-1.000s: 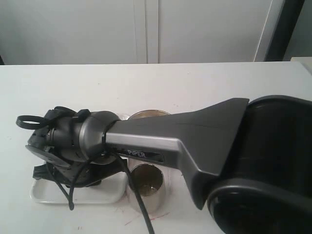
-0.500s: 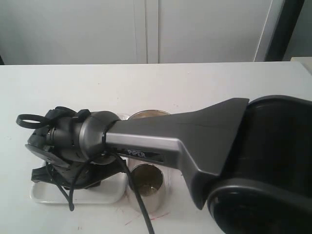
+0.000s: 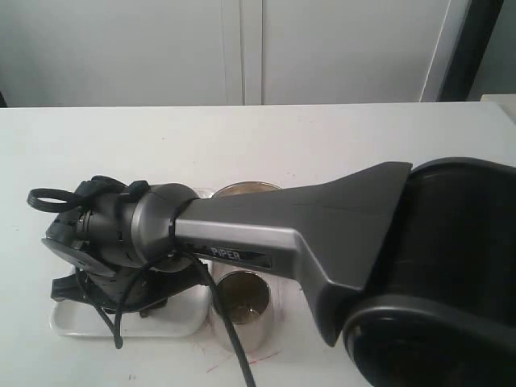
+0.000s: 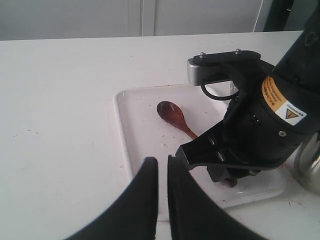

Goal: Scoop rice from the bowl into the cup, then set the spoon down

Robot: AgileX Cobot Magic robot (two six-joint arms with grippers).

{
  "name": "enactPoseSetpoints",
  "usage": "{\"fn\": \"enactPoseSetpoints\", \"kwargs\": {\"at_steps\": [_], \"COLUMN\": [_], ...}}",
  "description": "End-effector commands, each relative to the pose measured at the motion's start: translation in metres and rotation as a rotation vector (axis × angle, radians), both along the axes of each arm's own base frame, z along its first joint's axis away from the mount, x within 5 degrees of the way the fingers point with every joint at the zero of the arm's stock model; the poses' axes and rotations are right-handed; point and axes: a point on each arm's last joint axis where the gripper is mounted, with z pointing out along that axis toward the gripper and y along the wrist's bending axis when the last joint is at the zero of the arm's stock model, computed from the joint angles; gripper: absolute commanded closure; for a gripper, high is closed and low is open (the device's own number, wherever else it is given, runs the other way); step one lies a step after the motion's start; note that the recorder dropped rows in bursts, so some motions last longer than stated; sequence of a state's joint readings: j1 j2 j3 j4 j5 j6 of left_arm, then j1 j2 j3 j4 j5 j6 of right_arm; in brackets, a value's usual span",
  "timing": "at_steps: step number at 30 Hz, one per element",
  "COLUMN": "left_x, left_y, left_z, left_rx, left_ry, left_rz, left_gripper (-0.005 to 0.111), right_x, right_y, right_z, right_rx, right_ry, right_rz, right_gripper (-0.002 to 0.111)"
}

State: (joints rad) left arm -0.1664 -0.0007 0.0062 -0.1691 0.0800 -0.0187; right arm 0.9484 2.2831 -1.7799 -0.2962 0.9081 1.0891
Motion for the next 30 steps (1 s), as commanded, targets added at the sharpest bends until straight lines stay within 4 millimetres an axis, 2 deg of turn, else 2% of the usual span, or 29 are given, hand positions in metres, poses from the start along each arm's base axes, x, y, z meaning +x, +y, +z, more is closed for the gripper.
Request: {"fn": "enactPoseSetpoints", "kwargs": {"at_steps": [1,7,12,14,15,17,22,25,30], "left_x": [0.000,0.000,0.000,0.000,0.000,0.000,0.000,0.000,0.000], "left_y": [0.000,0.000,0.000,0.000,0.000,0.000,0.000,0.000,0.000], "left_z": [0.002,0.002,0.002,0.002,0.002,0.002,0.002,0.002,0.002], "left_rx": [-0.009,-0.009,-0.009,-0.009,-0.009,-0.009,-0.009,-0.009,-0.009], "left_ry": [-0.008,-0.008,-0.008,-0.008,-0.008,-0.008,-0.008,-0.008,-0.008], "left_rz": [-0.005,-0.005,-0.005,-0.005,-0.005,-0.005,-0.005,-0.005,-0.005], "left_gripper": [0.092,0.092,0.092,0.092,0.092,0.092,0.092,0.092,0.092], "right_x": [0.003,0.004,0.003,0.000,-0.004,-0.009,-0.025,-0.037,-0.064], "right_y": [-0.001,-0.001,-0.006,-0.010,-0.015,-0.025,-0.051,-0.070,-0.119], "right_z": [0.002,0.008,0.037,0.062,0.079,0.099,0.143,0.154,0.168], "right_rx": [-0.008,0.007,0.002,-0.008,-0.037,-0.096,-0.113,-0.143,-0.214], "right_ry": [-0.019,-0.035,-0.089,-0.126,-0.138,-0.156,-0.236,-0.250,-0.279], "right_rz": [0.017,0.020,0.065,0.155,0.228,0.338,0.430,0.449,0.423], "right_gripper": [0.076,0.073,0.073,0.073,0.073,0.073,0.073,0.073,0.073]}}
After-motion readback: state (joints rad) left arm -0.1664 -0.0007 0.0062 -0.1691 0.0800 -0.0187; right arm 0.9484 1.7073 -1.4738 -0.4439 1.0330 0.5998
